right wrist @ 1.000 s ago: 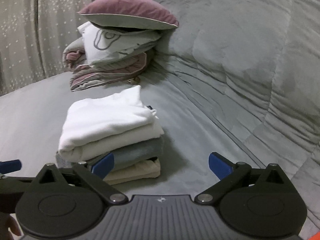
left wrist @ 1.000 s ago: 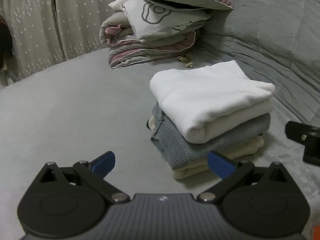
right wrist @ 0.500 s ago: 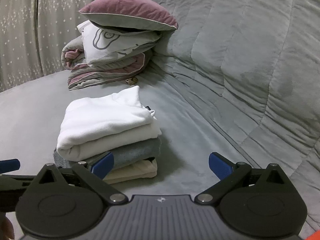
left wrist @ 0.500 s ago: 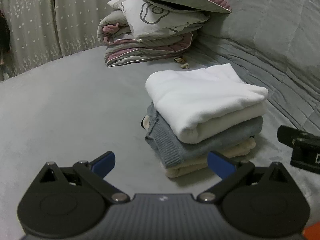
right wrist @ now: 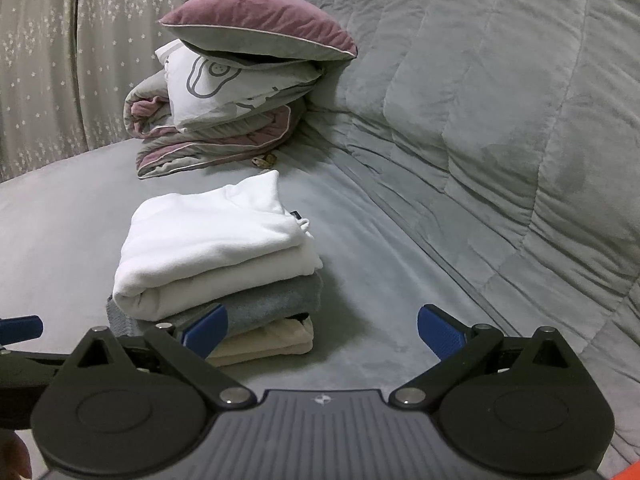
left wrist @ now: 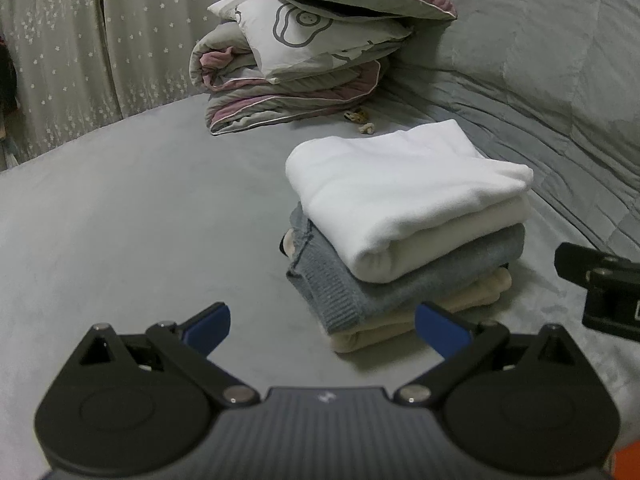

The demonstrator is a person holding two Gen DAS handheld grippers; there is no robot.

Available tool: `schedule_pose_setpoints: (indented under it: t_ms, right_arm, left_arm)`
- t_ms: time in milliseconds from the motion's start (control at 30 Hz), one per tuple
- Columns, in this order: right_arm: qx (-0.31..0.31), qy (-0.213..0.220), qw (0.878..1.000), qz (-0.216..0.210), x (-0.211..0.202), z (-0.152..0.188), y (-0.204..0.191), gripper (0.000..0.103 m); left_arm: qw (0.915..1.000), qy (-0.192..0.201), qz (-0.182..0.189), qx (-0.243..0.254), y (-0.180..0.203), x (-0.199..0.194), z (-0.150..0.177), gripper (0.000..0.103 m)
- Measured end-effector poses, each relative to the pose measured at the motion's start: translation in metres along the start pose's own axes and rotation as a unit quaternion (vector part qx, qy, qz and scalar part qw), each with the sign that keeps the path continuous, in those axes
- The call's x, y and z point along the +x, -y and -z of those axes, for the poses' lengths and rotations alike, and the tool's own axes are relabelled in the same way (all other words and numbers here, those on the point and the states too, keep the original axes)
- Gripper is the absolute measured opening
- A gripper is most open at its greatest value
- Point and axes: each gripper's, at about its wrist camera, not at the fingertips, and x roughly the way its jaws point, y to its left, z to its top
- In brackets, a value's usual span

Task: Fold clothes

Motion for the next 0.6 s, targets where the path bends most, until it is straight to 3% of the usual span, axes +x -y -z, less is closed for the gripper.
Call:
schedule_pose_setpoints:
  t_ms: [600]
  right_arm:
    - [-0.011,-0.001,1.000,0.002,-0.0005,0.0006,-0.0034,0.103]
  left_arm:
    - [1.0000,-0.002,-0.002,0.002,0.0009,0.0001,0.0012,0.103]
